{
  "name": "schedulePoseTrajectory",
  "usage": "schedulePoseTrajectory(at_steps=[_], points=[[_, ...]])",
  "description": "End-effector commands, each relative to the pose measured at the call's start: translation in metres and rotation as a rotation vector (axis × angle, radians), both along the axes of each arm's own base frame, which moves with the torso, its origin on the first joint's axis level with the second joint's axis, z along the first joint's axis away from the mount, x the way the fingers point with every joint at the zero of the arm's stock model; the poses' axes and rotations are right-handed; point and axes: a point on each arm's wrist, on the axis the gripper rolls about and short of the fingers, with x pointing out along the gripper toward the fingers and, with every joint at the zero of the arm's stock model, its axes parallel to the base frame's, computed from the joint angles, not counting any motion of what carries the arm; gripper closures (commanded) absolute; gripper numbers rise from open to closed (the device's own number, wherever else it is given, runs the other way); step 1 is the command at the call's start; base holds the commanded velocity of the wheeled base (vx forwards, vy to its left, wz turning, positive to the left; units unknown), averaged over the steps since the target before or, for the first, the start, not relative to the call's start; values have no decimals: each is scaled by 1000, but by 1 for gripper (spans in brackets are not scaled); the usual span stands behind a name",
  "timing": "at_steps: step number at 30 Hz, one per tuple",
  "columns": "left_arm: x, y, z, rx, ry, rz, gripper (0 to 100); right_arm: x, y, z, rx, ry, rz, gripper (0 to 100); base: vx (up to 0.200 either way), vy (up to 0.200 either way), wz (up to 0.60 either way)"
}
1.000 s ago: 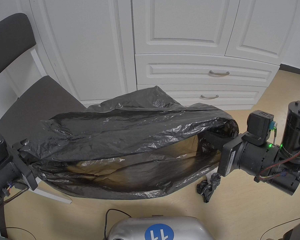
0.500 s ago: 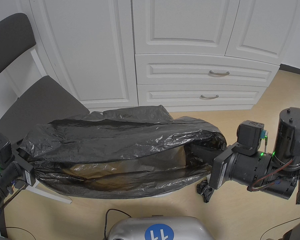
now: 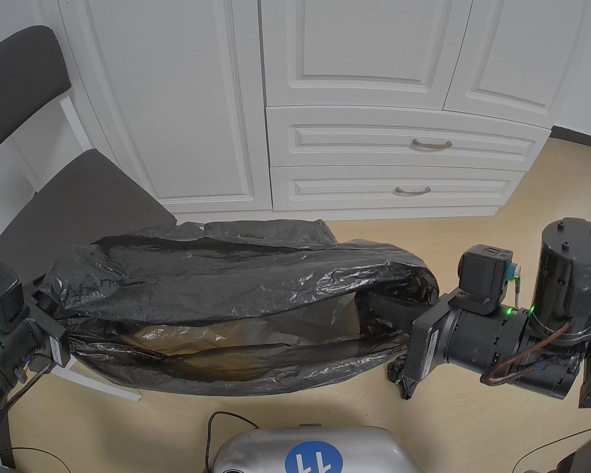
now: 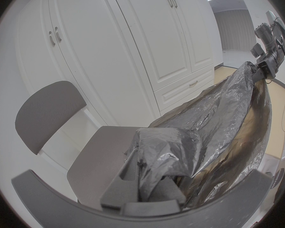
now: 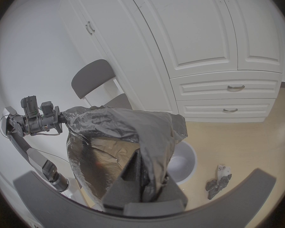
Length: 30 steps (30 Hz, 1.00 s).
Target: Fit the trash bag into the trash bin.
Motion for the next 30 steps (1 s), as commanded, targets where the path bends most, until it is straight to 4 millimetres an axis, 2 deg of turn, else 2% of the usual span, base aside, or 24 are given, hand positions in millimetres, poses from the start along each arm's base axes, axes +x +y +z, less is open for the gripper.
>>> schedulePoseTrajectory(at_steps=[1, 4, 6, 8, 10, 15, 20, 23, 30], points=[[1, -1, 0, -1, -1, -9, 100, -6, -8, 7, 14, -18, -2, 100, 0, 0, 0], [1, -3, 3, -12, -10, -37, 100, -9, -15, 12, 20, -33, -10, 100, 0, 0, 0], [0, -16, 8, -43, -12, -186, 100, -26, -36, 23, 9, -81, -22, 100, 0, 0, 0], [3, -24, 9, -62, 4, -241, 100, -35, -49, 27, -20, -108, -37, 100, 0, 0, 0], [15, -47, 7, -127, 51, -310, 100, -47, -70, 36, -52, -120, -59, 100, 0, 0, 0], [43, -100, 1, -282, 91, -391, 100, -50, -91, 42, -85, -99, -119, 100, 0, 0, 0], [72, -134, -16, -370, 78, -396, 100, -36, -98, 39, -98, -70, -155, 100, 0, 0, 0], [86, -148, -19, -439, 67, -392, 100, -16, -104, 37, -100, -40, -196, 100, 0, 0, 0], [105, -163, -12, -642, 52, -379, 100, 25, -114, 37, -29, -56, -297, 100, 0, 0, 0]])
